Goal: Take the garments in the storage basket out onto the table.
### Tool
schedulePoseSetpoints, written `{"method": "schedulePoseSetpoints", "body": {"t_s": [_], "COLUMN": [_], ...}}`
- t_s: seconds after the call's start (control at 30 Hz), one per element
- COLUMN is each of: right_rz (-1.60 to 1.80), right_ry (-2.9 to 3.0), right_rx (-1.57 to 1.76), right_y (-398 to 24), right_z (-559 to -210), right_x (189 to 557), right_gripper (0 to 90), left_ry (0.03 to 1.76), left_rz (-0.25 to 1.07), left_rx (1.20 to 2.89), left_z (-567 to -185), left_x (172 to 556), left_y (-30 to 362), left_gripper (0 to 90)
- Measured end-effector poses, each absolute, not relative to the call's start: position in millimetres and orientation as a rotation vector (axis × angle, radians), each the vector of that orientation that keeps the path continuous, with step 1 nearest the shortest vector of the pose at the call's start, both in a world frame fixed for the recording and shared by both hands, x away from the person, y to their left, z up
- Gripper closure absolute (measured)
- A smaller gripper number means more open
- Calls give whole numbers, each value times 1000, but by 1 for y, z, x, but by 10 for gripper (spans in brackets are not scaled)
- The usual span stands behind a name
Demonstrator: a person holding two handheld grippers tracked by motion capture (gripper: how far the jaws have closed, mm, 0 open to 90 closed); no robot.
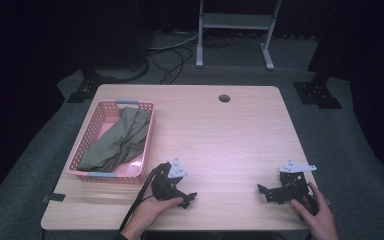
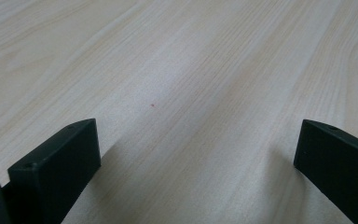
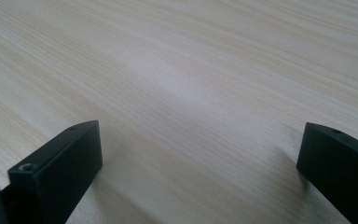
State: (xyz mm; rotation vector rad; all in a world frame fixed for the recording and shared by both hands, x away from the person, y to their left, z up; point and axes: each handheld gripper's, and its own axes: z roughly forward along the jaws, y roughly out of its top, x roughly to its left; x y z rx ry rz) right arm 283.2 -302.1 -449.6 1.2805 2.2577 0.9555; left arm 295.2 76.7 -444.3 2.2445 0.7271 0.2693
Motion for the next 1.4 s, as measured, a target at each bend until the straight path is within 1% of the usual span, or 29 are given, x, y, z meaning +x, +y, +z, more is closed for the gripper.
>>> {"method": "schedulePoseSetpoints", "body": {"t_s": [0.3,0.87,1.4], "right_rz": [956,956,955], "right_ry": [2258,2258,2258], "right_rx": [1281,1281,1281], "right_y": [-302,-302,-302], "right_z": [-450,-450,-450], "right_x": [283,283,283], "right_gripper": [0,0,0], "left_ry": [720,724,697], "left_rz": [282,256,260], "left_rx": [2243,2200,2155], "left_z": [-437,-418,-393], "left_x": [295,300,310], "left_y": [76,76,75], "left_gripper": [0,0,0]}}
